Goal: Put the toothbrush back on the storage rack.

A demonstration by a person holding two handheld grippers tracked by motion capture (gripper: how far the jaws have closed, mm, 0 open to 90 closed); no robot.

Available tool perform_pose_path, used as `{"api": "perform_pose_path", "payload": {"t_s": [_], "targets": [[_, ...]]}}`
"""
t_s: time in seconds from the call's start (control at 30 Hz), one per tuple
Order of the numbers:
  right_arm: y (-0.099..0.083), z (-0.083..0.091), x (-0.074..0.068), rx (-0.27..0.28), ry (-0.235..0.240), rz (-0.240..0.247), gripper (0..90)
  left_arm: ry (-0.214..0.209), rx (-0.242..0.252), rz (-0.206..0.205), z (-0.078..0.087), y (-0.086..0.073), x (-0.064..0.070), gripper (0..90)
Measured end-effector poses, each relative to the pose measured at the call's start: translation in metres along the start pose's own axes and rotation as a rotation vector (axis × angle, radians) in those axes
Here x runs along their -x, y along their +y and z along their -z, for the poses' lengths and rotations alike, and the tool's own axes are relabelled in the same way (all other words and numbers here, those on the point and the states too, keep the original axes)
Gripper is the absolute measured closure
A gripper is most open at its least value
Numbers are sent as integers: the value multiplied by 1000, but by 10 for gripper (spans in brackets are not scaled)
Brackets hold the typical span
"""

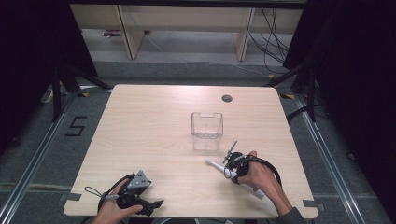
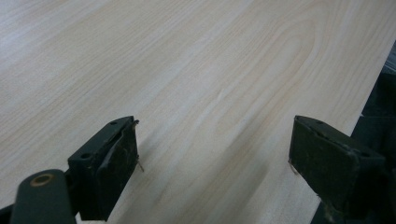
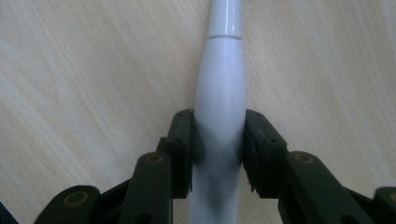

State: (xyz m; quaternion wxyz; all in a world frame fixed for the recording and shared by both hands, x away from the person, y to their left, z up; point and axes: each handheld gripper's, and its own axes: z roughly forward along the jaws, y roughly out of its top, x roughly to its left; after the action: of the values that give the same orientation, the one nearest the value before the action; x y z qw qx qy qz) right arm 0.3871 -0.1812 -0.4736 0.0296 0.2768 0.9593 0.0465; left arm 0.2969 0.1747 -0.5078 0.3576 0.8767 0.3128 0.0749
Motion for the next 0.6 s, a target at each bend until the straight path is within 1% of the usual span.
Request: {"api": "perform_pose_path", "payload": {"t_s": [0.03,0.07,0.1,0.13,0.17,0.2,0.27,0.3,0.33,0.4,0.43,0.47,0.5,0.53,0.57,0.6], "targets": [[1,0,0,-13,-5,-7,659,0,-1,-1,0,0,0,149],[1,-1,0,-16,-15,-11,659,0,0,-1,0,0,0,149],[2,-1,1,-9,-8,11,659,-2,1,0,0,0,0,149],[3,-1,1,-29,-4,6,659,-4,2,1,0,0,0,149],[4,-1,1,-30,-2,16,659,0,1,1,0,0,0,149],[5,-1,4,-46,-1,25,659,-1,1,1,0,0,0,149],[6,-1,4,-45,6,29,660,-1,1,0,0,0,0,149],[7,-1,4,-53,25,18,660,-10,-1,-4,1,0,0,149],[8,-1,5,-66,15,18,660,-9,3,0,0,0,0,149],[9,-1,5,-59,29,13,660,-9,3,1,0,0,0,149],[9,-1,5,-59,29,13,660,-9,3,1,0,0,0,149],[9,-1,5,-55,38,26,660,-9,3,1,0,0,1,149],[9,-1,6,-61,43,19,660,-1,4,2,0,0,1,149],[9,-1,7,-70,34,35,660,-4,3,1,0,0,1,149],[9,-1,7,-70,34,35,660,-4,3,1,0,0,1,149],[11,-1,8,-88,26,39,661,-3,2,0,0,0,0,149]]}}
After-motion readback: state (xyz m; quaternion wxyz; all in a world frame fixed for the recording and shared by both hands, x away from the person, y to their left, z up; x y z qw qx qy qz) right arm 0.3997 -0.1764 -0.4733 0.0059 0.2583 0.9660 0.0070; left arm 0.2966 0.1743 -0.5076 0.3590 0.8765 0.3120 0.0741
